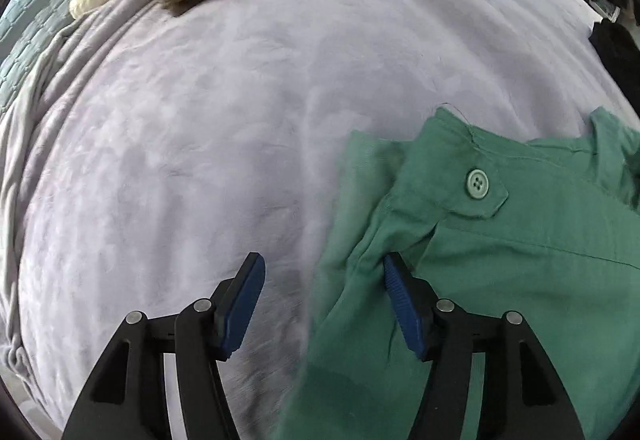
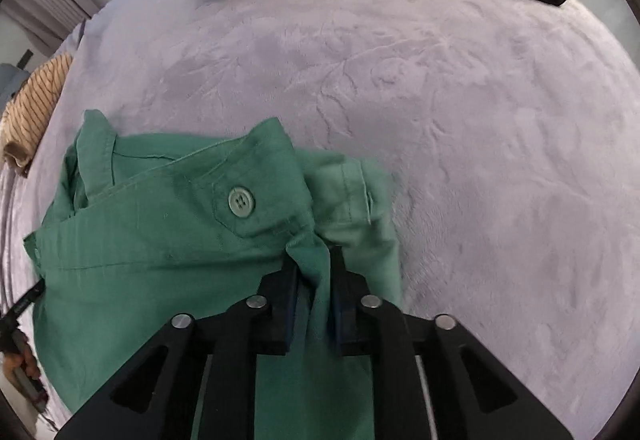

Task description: Fold large clothes

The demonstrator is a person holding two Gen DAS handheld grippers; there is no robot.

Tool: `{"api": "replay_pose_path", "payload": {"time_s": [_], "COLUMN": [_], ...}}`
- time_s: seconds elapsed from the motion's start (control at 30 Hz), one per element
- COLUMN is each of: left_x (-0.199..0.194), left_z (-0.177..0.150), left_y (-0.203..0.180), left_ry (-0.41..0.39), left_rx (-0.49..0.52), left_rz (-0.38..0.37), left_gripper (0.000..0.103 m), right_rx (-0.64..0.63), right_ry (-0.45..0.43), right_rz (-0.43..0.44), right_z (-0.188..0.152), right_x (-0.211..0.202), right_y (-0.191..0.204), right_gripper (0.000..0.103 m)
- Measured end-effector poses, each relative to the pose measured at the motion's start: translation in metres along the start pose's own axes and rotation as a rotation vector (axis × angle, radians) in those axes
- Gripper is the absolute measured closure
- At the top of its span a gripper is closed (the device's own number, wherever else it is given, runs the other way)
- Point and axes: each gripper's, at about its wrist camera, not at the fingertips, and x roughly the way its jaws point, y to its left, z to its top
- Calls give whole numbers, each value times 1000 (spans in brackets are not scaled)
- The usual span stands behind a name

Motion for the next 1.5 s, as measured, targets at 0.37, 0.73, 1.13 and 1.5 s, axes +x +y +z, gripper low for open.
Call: {"api": "replay_pose_path", "payload": {"time_s": [0.37,0.73,1.13,1.5], "left_x": [-85,-56,-42,-72], "left_z": [-71,-112,-156,-143], "left_y": [-44,3,64,86], "left_ry": [-34,29,122,54], "left_rx": [209,86,-80,-65], "left_rz": [-244,-126,-135,-230], "left_gripper": [39,39,39,17], "right_rx": [-125,-25,44,102], "right_ry": [-4,68,105,162], "right_rz": [349,96,12,272], "right_z": [-91,-138,-159,-196], "right_x": [-74,-51,-33,-72], "right_y": [77,13,-24,28], "right_gripper": [81,81,91,38]}}
